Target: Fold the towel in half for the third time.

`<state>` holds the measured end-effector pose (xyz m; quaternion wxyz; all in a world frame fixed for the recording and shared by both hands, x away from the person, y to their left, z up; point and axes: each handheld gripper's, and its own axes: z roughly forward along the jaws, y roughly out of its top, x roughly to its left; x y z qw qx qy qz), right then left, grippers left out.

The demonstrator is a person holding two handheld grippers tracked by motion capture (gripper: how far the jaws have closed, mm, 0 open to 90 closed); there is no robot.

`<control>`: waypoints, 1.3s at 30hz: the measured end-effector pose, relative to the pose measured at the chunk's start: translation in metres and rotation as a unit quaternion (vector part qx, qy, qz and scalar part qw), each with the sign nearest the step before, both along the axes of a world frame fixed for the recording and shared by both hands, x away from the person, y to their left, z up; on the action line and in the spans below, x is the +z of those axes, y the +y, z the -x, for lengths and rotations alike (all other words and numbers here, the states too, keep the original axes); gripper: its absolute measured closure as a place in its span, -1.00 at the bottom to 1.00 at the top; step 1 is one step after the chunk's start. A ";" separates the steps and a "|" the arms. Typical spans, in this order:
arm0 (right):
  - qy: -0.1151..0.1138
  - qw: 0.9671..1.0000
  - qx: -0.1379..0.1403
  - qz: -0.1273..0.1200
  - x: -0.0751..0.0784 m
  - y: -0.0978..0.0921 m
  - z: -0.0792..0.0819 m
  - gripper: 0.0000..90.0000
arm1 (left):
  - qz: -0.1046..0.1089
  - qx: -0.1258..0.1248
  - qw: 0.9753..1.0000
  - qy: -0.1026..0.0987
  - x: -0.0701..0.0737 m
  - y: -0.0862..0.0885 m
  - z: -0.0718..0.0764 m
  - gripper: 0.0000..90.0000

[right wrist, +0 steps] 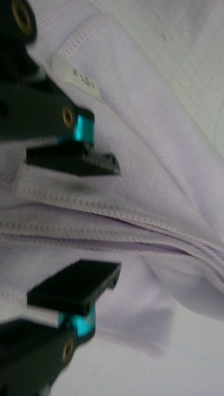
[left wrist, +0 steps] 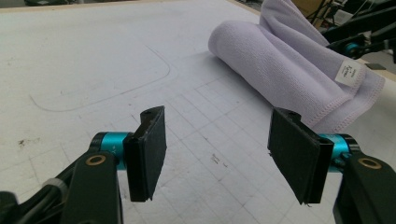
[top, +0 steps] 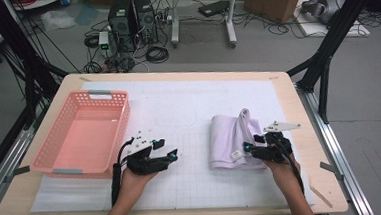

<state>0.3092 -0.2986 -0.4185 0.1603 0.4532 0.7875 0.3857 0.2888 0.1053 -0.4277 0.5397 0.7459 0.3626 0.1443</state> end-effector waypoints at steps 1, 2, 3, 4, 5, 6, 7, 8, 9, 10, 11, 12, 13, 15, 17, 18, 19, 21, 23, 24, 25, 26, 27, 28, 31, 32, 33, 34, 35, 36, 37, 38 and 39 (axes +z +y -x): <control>0.009 1.000 -0.002 -0.002 -0.003 0.000 -0.001 0.31 | 0.000 -0.001 1.000 -0.001 0.000 0.000 0.000 -0.17; 0.015 1.000 -0.004 -0.005 -0.004 -0.001 -0.001 0.54 | -0.001 -0.001 1.000 0.000 0.000 0.000 0.001 -0.17; 0.011 1.000 0.001 -0.005 -0.005 -0.002 0.000 0.75 | -0.002 -0.001 1.000 0.000 -0.001 0.001 0.001 -0.17; 0.004 1.000 0.004 -0.002 -0.004 -0.003 0.002 0.78 | -0.001 0.000 1.000 0.001 -0.001 0.001 0.001 -0.17; -0.001 1.000 0.002 0.002 -0.003 -0.003 0.005 0.80 | -0.001 0.000 1.000 0.001 -0.001 0.001 0.001 -0.17; -0.010 1.000 -0.001 0.009 -0.001 -0.004 0.007 0.80 | -0.001 0.001 1.000 0.002 -0.002 0.001 0.001 -0.17; -0.015 1.000 -0.006 0.014 0.001 -0.006 0.009 0.81 | -0.001 0.001 1.000 0.003 -0.002 0.001 0.001 -0.17; -0.019 1.000 -0.012 0.019 0.003 -0.008 0.010 0.81 | 0.000 0.002 1.000 0.004 -0.002 0.001 0.000 -0.17; -0.017 0.999 -0.020 0.026 0.005 -0.010 0.012 0.80 | -0.001 0.003 1.000 0.003 -0.003 0.001 0.001 -0.17; -0.017 0.999 -0.029 0.029 0.006 -0.012 0.013 0.80 | 0.000 0.002 1.000 0.004 -0.003 0.001 0.001 -0.17; -0.017 0.999 -0.037 0.036 0.008 -0.014 0.015 0.79 | -0.001 0.002 1.000 0.003 -0.002 0.001 0.001 -0.17; -0.013 0.998 -0.045 0.045 0.009 -0.016 0.016 0.79 | -0.001 0.002 1.000 0.003 -0.002 0.001 0.001 -0.17; -0.008 0.997 -0.053 0.056 0.010 -0.017 0.017 0.78 | 0.001 0.004 1.000 0.003 -0.003 0.001 0.001 -0.17; 0.011 0.995 -0.063 0.075 0.008 -0.020 0.017 0.61 | 0.001 0.006 1.000 0.004 -0.003 0.002 0.001 -0.17; 0.018 0.992 -0.080 0.097 0.006 -0.022 0.018 0.49 | 0.001 0.008 1.000 0.004 -0.003 0.003 0.000 -0.17; 0.016 0.992 -0.084 0.095 0.007 -0.024 0.019 0.44 | 0.002 0.008 1.000 0.004 -0.002 0.004 0.000 -0.17; 0.010 0.992 -0.089 0.091 0.009 -0.025 0.020 0.36 | 0.003 0.009 1.000 0.004 -0.002 0.004 0.000 -0.17; -0.019 0.992 -0.093 0.085 0.016 -0.027 0.021 0.29 | 0.005 0.011 1.000 0.003 -0.002 0.004 0.000 -0.17; -0.047 0.993 -0.081 0.075 0.021 -0.025 0.019 0.25 | 0.005 0.010 1.000 0.004 -0.002 0.004 0.000 -0.17; -0.055 0.994 -0.070 0.064 0.023 -0.023 0.018 0.25 | 0.004 0.010 1.000 0.005 -0.002 0.004 0.000 -0.17; -0.062 0.995 -0.056 0.053 0.024 -0.020 0.015 0.25 | 0.005 0.010 1.000 0.005 -0.002 0.003 0.000 -0.17; -0.062 0.996 -0.046 0.043 0.022 -0.018 0.011 0.26 | 0.004 0.010 1.000 0.004 -0.002 0.004 0.000 -0.17; -0.058 0.997 -0.038 0.036 0.019 -0.015 0.007 0.27 | 0.004 0.009 1.000 0.004 -0.002 0.004 0.001 -0.17; -0.050 0.998 -0.031 0.030 0.015 -0.013 0.003 0.28 | 0.005 0.009 1.000 0.004 -0.002 0.004 0.001 -0.17; -0.026 0.999 -0.031 0.032 0.000 -0.009 -0.007 0.29 | 0.005 0.010 1.000 0.005 -0.002 0.005 0.001 -0.17; -0.017 0.999 -0.030 0.037 -0.004 -0.010 -0.009 0.32 | 0.005 0.010 1.000 0.005 -0.002 0.005 0.001 -0.17; -0.011 0.998 -0.030 0.047 -0.007 -0.011 -0.008 0.35 | 0.005 0.010 1.000 0.005 -0.002 0.005 0.001 -0.17; -0.008 0.998 -0.033 0.057 -0.009 -0.012 -0.007 0.36 | 0.006 0.010 1.000 0.005 -0.002 0.005 0.001 -0.17; 0.003 0.998 -0.039 0.058 -0.010 -0.014 -0.006 0.37 | 0.007 0.011 1.000 0.005 -0.002 0.005 0.001 -0.17; 0.013 0.997 -0.049 0.051 -0.009 -0.017 -0.004 0.38 | 0.007 0.012 1.000 0.005 -0.002 0.005 0.000 -0.17; 0.020 0.997 -0.054 0.049 -0.008 -0.020 -0.003 0.38 | 0.008 0.013 1.000 0.004 -0.002 0.005 0.000 -0.17; 0.024 0.996 -0.057 0.056 -0.005 -0.021 -0.002 0.38 | 0.009 0.014 1.000 0.006 -0.002 0.005 0.000 -0.17; 0.023 0.996 -0.058 0.061 -0.003 -0.021 -0.002 0.36 | 0.009 0.014 1.000 0.007 -0.002 0.005 0.000 -0.17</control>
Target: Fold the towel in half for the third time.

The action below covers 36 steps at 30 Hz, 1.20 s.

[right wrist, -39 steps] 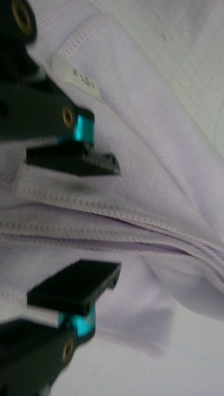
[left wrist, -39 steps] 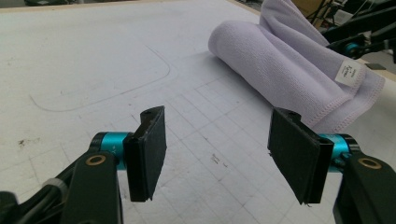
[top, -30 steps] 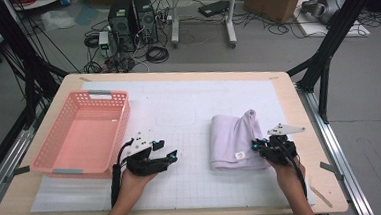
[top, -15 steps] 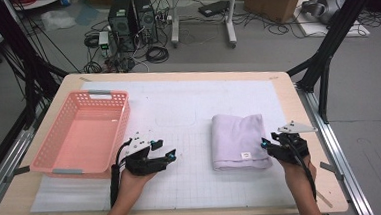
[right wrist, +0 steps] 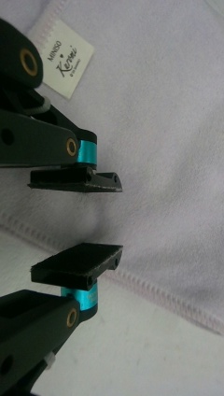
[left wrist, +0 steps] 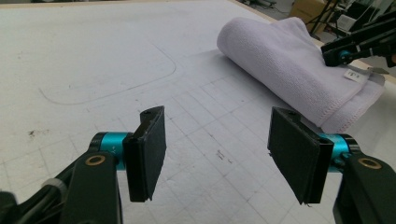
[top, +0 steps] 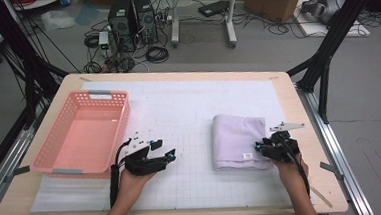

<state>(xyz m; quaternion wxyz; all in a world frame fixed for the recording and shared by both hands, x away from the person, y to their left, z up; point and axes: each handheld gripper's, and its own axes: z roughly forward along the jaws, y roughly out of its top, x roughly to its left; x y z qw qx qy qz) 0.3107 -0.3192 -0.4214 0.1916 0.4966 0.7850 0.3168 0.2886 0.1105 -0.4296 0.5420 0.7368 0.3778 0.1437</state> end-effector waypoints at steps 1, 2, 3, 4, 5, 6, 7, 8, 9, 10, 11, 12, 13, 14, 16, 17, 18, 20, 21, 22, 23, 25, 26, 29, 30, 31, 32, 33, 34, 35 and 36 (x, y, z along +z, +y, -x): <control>-0.007 1.000 0.003 0.004 0.002 0.000 0.000 0.34 | -0.001 0.000 1.000 0.000 0.000 0.000 0.000 -0.17; -0.017 1.000 0.006 0.000 0.005 0.001 -0.001 0.35 | 0.000 0.000 1.000 0.000 0.000 0.000 0.000 -0.17; -0.028 1.000 0.009 -0.003 0.008 0.002 -0.003 0.34 | -0.002 -0.001 1.000 -0.001 0.000 0.000 0.000 -0.17; -0.040 0.999 0.012 -0.008 0.011 0.004 -0.006 0.32 | -0.002 0.000 1.000 -0.001 0.000 0.000 -0.001 -0.17; -0.049 0.999 0.017 -0.011 0.013 0.007 -0.010 0.34 | -0.002 0.000 1.000 -0.001 0.000 0.000 -0.001 -0.17; -0.051 0.998 0.024 -0.006 0.014 0.011 -0.015 0.39 | -0.003 0.000 1.000 0.000 0.000 0.000 -0.001 -0.17; -0.052 0.998 0.028 -0.001 0.015 0.015 -0.021 0.43 | -0.005 -0.001 1.000 0.000 0.000 0.000 -0.001 -0.17; -0.053 0.998 0.031 0.001 0.015 0.020 -0.027 0.45 | -0.005 -0.001 1.000 0.000 0.000 0.000 -0.001 -0.17; -0.057 0.998 0.033 0.001 0.015 0.024 -0.032 0.49 | -0.005 -0.001 1.000 0.001 0.000 0.001 -0.001 -0.17; -0.058 0.998 0.032 0.003 0.015 0.029 -0.038 0.50 | -0.004 0.000 1.000 0.001 0.000 0.001 -0.001 -0.17; -0.054 0.998 0.031 0.001 0.015 0.033 -0.044 0.49 | -0.003 -0.001 1.000 0.002 0.000 0.001 -0.001 -0.17; -0.049 0.998 0.029 -0.001 0.015 0.037 -0.050 0.49 | -0.002 -0.001 1.000 0.002 0.000 0.001 -0.001 -0.17; -0.042 0.999 0.029 0.004 0.014 0.041 -0.055 0.49 | -0.001 0.000 1.000 0.003 0.000 0.001 -0.001 -0.17; -0.037 0.999 0.029 0.005 0.012 0.045 -0.061 0.47 | -0.001 0.000 1.000 0.003 0.000 0.001 -0.001 -0.17; -0.022 0.999 0.029 -0.001 0.009 0.053 -0.071 0.43 | -0.001 0.000 1.000 0.003 0.000 0.001 -0.001 -0.17; -0.016 0.999 0.030 -0.004 0.007 0.058 -0.074 0.41 | -0.002 0.000 1.000 0.004 0.000 0.002 -0.001 -0.17; -0.012 0.999 0.035 -0.008 0.006 0.063 -0.078 0.41 | -0.001 0.000 1.000 0.004 0.000 0.001 -0.001 -0.17; -0.005 0.999 0.049 -0.022 0.004 0.075 -0.082 0.37 | -0.002 0.000 1.000 0.005 -0.001 0.001 -0.002 -0.17; -0.006 0.998 0.060 -0.024 0.003 0.081 -0.084 0.37 | -0.002 -0.001 1.000 0.005 -0.001 0.002 -0.002 -0.17; -0.010 0.997 0.070 -0.022 0.003 0.086 -0.084 0.37 | -0.002 -0.001 1.000 0.005 -0.001 0.002 -0.002 -0.17; -0.014 0.997 0.078 -0.020 0.003 0.089 -0.083 0.37 | -0.001 0.000 1.000 0.006 -0.001 0.002 -0.001 -0.17; -0.013 0.996 0.080 -0.035 0.005 0.088 -0.082 0.31 | 0.002 -0.002 1.000 0.006 -0.001 0.002 -0.001 -0.17; -0.015 0.996 0.075 -0.048 0.007 0.084 -0.081 0.26 | 0.002 -0.002 1.000 0.006 -0.001 0.002 -0.001 -0.17; -0.041 0.996 0.056 -0.047 0.014 0.069 -0.073 0.32 | 0.002 -0.002 1.000 0.004 0.000 0.002 -0.001 -0.17; -0.044 0.997 0.048 -0.033 0.016 0.063 -0.070 0.39 | 0.001 -0.002 1.000 0.004 0.000 0.002 -0.001 -0.17; -0.046 0.998 0.042 -0.015 0.017 0.058 -0.067 0.50 | 0.002 -0.002 1.000 0.005 0.000 0.002 -0.001 -0.17; -0.048 0.998 0.037 0.001 0.017 0.051 -0.064 0.61 | 0.002 -0.001 1.000 0.005 -0.001 0.001 -0.001 -0.17; -0.047 0.998 0.033 0.013 0.016 0.044 -0.063 0.66 | 0.002 -0.001 1.000 0.005 -0.001 0.001 -0.001 -0.17; -0.044 0.998 0.025 0.024 0.014 0.037 -0.062 0.67 | 0.000 -0.002 1.000 0.004 0.000 0.001 -0.001 -0.18; -0.036 0.999 0.016 0.035 0.012 0.031 -0.062 0.69 | 0.001 -0.002 1.000 0.003 0.000 0.001 -0.001 -0.18; -0.032 0.998 0.010 0.044 0.010 0.024 -0.061 0.69 | 0.001 -0.003 1.000 0.001 0.000 0.002 0.000 -0.18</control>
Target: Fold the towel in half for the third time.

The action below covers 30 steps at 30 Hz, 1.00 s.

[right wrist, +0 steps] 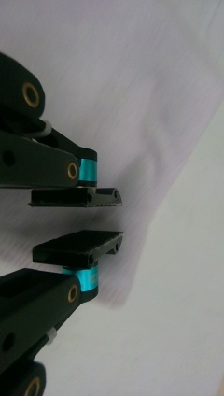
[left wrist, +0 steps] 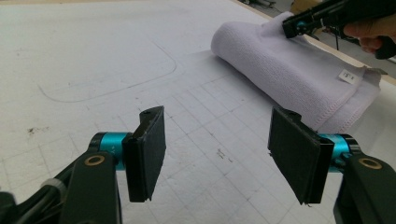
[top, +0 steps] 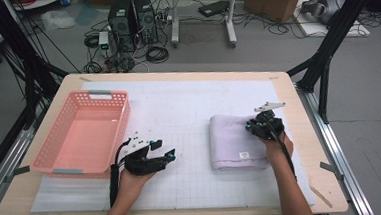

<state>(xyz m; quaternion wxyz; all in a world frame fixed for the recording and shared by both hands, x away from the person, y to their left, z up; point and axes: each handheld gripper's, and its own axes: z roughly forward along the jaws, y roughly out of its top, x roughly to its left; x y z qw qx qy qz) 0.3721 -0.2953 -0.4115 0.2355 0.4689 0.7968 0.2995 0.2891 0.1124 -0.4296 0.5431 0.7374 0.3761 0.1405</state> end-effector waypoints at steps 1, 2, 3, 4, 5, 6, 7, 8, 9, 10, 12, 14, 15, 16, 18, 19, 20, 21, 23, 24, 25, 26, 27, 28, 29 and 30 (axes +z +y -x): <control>0.004 1.000 -0.007 0.004 -0.002 -0.005 0.001 0.69 | 0.003 0.000 1.000 0.000 0.001 0.001 0.000 -0.18; 0.007 1.000 -0.019 0.000 -0.004 -0.014 0.003 0.68 | 0.004 0.001 1.000 -0.001 0.001 0.001 0.001 -0.18; 0.005 1.000 -0.025 -0.009 -0.004 -0.020 0.006 0.64 | 0.001 0.001 1.000 -0.003 0.001 0.002 0.000 -0.18; 0.002 0.999 -0.030 -0.020 -0.004 -0.026 0.009 0.62 | 0.002 0.001 1.000 -0.003 0.001 0.002 0.000 -0.18; -0.004 0.999 -0.030 -0.029 -0.003 -0.031 0.013 0.61 | 0.003 0.001 1.000 -0.001 0.001 0.002 0.000 -0.18; -0.007 0.999 -0.027 -0.034 -0.002 -0.033 0.017 0.58 | 0.004 0.001 1.000 -0.001 0.001 0.003 0.000 -0.18; -0.013 0.999 -0.022 -0.039 -0.001 -0.035 0.023 0.57 | 0.004 0.001 1.000 -0.001 0.002 0.003 0.000 -0.19; -0.018 0.999 -0.014 -0.044 -0.001 -0.036 0.028 0.55 | 0.003 0.001 1.000 -0.002 0.002 0.003 0.000 -0.19; -0.022 0.998 -0.003 -0.053 -0.001 -0.036 0.034 0.51 | 0.003 0.001 1.000 -0.002 0.002 0.003 0.000 -0.19; -0.025 0.997 0.009 -0.067 -0.001 -0.036 0.041 0.48 | 0.004 0.002 1.000 -0.002 0.002 0.003 0.000 -0.19; -0.027 0.996 0.030 -0.075 -0.005 -0.033 0.054 0.45 | 0.004 0.002 1.000 -0.001 0.002 0.004 0.000 -0.20; -0.015 0.996 0.051 -0.070 -0.009 -0.031 0.063 0.45 | 0.004 0.002 1.000 -0.002 0.002 0.004 0.000 -0.20; -0.009 0.997 0.056 -0.059 -0.012 -0.029 0.068 0.44 | 0.004 0.001 1.000 -0.003 0.002 0.004 0.001 -0.20; -0.005 0.997 0.061 -0.049 -0.014 -0.029 0.072 0.44 | 0.004 0.001 1.000 -0.004 0.002 0.004 0.001 -0.20; -0.005 0.997 0.065 -0.037 -0.017 -0.031 0.079 0.43 | 0.006 -0.001 1.000 -0.002 0.002 0.004 0.001 -0.21; -0.007 0.997 0.066 -0.034 -0.018 -0.033 0.083 0.40 | 0.007 -0.003 1.000 0.000 0.002 0.004 0.001 -0.21; -0.008 0.998 0.065 -0.026 -0.018 -0.035 0.086 0.38 | 0.007 -0.003 1.000 -0.001 0.002 0.004 0.001 -0.22; -0.009 0.997 0.062 -0.033 -0.018 -0.039 0.088 0.36 | 0.007 -0.004 1.000 -0.003 0.002 0.004 0.001 -0.25; -0.018 0.997 0.053 -0.050 -0.016 -0.045 0.095 0.27 | 0.008 -0.006 1.000 -0.002 0.002 0.003 0.001 -0.30; -0.025 0.997 0.050 -0.055 -0.014 -0.048 0.098 0.23 | 0.009 -0.005 1.000 -0.003 0.002 0.002 0.001 -0.34; -0.034 0.996 0.048 -0.063 -0.011 -0.050 0.101 0.17 | 0.010 -0.006 1.000 -0.003 0.002 0.002 0.001 -0.36; -0.042 0.996 0.044 -0.071 -0.008 -0.052 0.103 0.08 | 0.013 -0.006 1.000 -0.003 0.003 0.002 0.001 -0.37; -0.050 0.995 0.041 -0.076 -0.005 -0.055 0.106 -0.01 | 0.015 -0.006 1.000 -0.004 0.003 0.002 0.001 -0.38; -0.062 0.994 0.040 -0.076 -0.003 -0.057 0.109 -0.10 | 0.012 -0.007 1.000 -0.007 0.003 0.002 0.001 -0.39; -0.071 0.994 0.040 -0.078 -0.002 -0.059 0.111 -0.16 | 0.013 -0.009 1.000 -0.010 0.003 0.002 0.001 -0.41; -0.078 0.993 0.040 -0.083 -0.001 -0.061 0.113 -0.23 | 0.014 -0.009 1.000 -0.010 0.003 0.002 0.001 -0.45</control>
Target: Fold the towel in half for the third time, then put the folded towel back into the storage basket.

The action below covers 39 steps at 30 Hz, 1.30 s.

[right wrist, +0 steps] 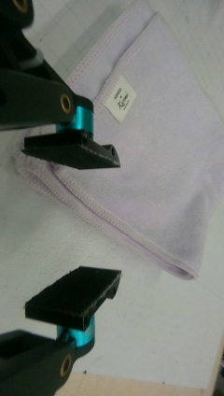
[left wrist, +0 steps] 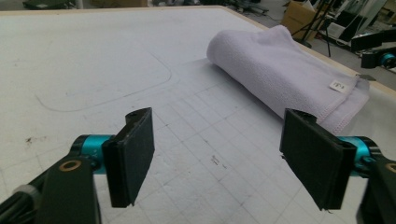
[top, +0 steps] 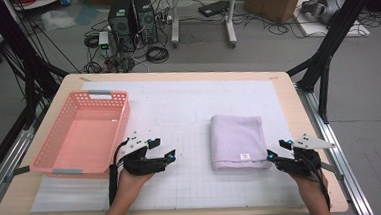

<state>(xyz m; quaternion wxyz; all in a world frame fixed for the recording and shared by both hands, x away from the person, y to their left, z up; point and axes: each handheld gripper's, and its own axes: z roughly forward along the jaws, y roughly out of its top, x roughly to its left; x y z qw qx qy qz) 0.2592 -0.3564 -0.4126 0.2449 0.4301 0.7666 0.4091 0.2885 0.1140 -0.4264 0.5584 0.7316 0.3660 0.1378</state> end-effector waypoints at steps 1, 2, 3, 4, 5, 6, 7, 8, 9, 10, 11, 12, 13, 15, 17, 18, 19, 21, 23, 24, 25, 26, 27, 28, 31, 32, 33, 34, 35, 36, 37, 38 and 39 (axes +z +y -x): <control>-0.002 1.000 -0.001 -0.006 0.001 -0.001 0.001 -0.32 | 0.001 0.004 1.000 -0.002 0.000 0.000 -0.001 -0.45; -0.010 1.000 -0.009 -0.008 0.001 -0.003 0.004 -0.43 | 0.003 0.001 1.000 -0.001 0.000 0.000 -0.002 -0.46; -0.011 1.000 -0.013 -0.011 0.002 -0.004 0.006 -0.47 | 0.005 0.000 1.000 0.000 -0.001 0.000 -0.002 -0.50; -0.014 1.000 -0.009 -0.013 0.002 -0.006 0.007 -0.47 | 0.005 0.000 1.000 -0.001 -0.001 0.000 -0.002 -0.53; -0.012 1.000 -0.007 -0.013 0.002 -0.008 0.009 -0.48 | 0.003 0.000 1.000 -0.002 -0.001 0.000 -0.002 -0.54; -0.017 1.000 -0.005 -0.012 0.002 -0.010 0.010 -0.50 | 0.005 0.001 1.000 -0.002 -0.001 0.000 -0.002 -0.55; -0.018 1.000 -0.004 -0.012 0.002 -0.011 0.010 -0.51 | 0.005 0.001 1.000 -0.003 -0.001 0.001 -0.002 -0.55; -0.018 1.000 -0.005 -0.012 0.002 -0.012 0.010 -0.53 | 0.006 0.000 1.000 -0.005 0.000 0.001 -0.002 -0.55; -0.018 1.000 -0.006 -0.013 0.002 -0.012 0.010 -0.53 | 0.007 0.002 1.000 -0.005 0.000 0.002 -0.002 -0.55; -0.020 1.000 -0.007 -0.012 0.002 -0.012 0.010 -0.53 | 0.006 0.001 1.000 -0.006 0.000 0.002 -0.002 -0.55; -0.021 1.000 -0.007 -0.012 0.002 -0.012 0.010 -0.54 | 0.004 0.000 1.000 -0.005 0.000 0.002 -0.002 -0.55; -0.023 1.000 -0.006 -0.013 0.002 -0.012 0.010 -0.54 | 0.004 0.001 1.000 -0.005 0.000 0.002 -0.002 -0.55; -0.022 1.000 -0.003 -0.012 0.002 -0.011 0.010 -0.54 | 0.003 0.002 1.000 -0.005 0.000 0.002 -0.002 -0.54; -0.022 1.000 0.000 -0.010 0.001 -0.009 0.010 -0.54 | -0.008 -0.003 1.000 -0.008 0.000 0.001 -0.002 -0.54; -0.020 1.000 0.005 -0.002 0.000 -0.007 0.009 -0.54 | -0.008 -0.002 1.000 -0.006 -0.001 0.001 -0.002 -0.52; -0.019 1.000 0.006 0.001 0.000 -0.006 0.009 -0.54 | -0.009 -0.001 1.000 -0.006 -0.001 0.001 -0.002 -0.52; -0.020 1.000 0.006 0.001 0.000 -0.005 0.009 -0.54 | -0.006 -0.001 1.000 -0.007 -0.001 0.001 -0.002 -0.52; -0.019 1.000 0.008 0.001 -0.001 -0.005 0.009 -0.54 | -0.006 0.000 1.000 -0.008 0.000 0.001 -0.002 -0.52; -0.019 1.000 0.007 -0.001 -0.001 -0.004 0.009 -0.54 | -0.004 -0.002 1.000 -0.008 0.000 0.002 -0.002 -0.52; -0.020 1.000 0.007 -0.003 -0.001 -0.005 0.009 -0.54 | -0.002 -0.003 1.000 -0.009 0.000 0.002 -0.002 -0.52; -0.022 1.000 0.007 -0.006 -0.001 -0.005 0.009 -0.54 | -0.001 -0.004 1.000 -0.011 0.000 0.002 -0.002 -0.52; -0.021 1.000 0.005 -0.008 -0.001 -0.005 0.009 -0.54 | 0.001 -0.004 1.000 -0.010 0.000 0.002 -0.003 -0.52; -0.022 1.000 0.004 -0.009 -0.002 -0.005 0.008 -0.54 | 0.006 -0.003 1.000 -0.008 0.000 0.002 -0.003 -0.52; -0.021 1.000 0.004 -0.010 -0.002 -0.005 0.008 -0.54 | 0.009 -0.002 1.000 -0.006 0.000 0.002 -0.004 -0.52; -0.018 1.000 0.006 -0.007 -0.003 -0.004 0.008 -0.54 | 0.013 -0.002 1.000 -0.004 0.000 0.003 -0.005 -0.52; -0.017 1.000 0.007 -0.007 -0.003 -0.004 0.008 -0.54 | 0.014 -0.003 1.000 -0.006 0.000 0.003 -0.005 -0.53; -0.015 1.000 0.009 -0.004 -0.004 -0.004 0.007 -0.54 | 0.016 -0.001 1.000 -0.006 0.000 0.002 -0.005 -0.53; -0.016 1.000 0.010 -0.004 -0.004 -0.003 0.007 -0.54 | 0.018 -0.003 1.000 -0.004 0.000 0.002 -0.006 -0.53; -0.015 1.000 0.011 -0.004 -0.004 -0.003 0.007 -0.54 | 0.021 -0.007 1.000 -0.004 0.000 0.001 -0.007 -0.54; -0.016 1.000 0.012 -0.008 -0.005 -0.002 0.007 -0.54 | 0.025 -0.013 1.000 -0.006 0.000 0.000 -0.007 -0.55; -0.013 1.000 0.011 -0.008 -0.004 -0.002 0.008 -0.54 | 0.025 -0.018 0.999 -0.015 -0.001 -0.001 -0.008 -0.56; -0.013 1.000 0.012 -0.012 -0.004 -0.002 0.008 -0.54 | 0.024 -0.017 0.999 -0.027 -0.002 -0.002 -0.008 -0.56; -0.014 1.000 0.012 -0.015 -0.004 -0.003 0.009 -0.54 | 0.023 -0.015 0.999 -0.041 -0.002 -0.003 -0.008 -0.56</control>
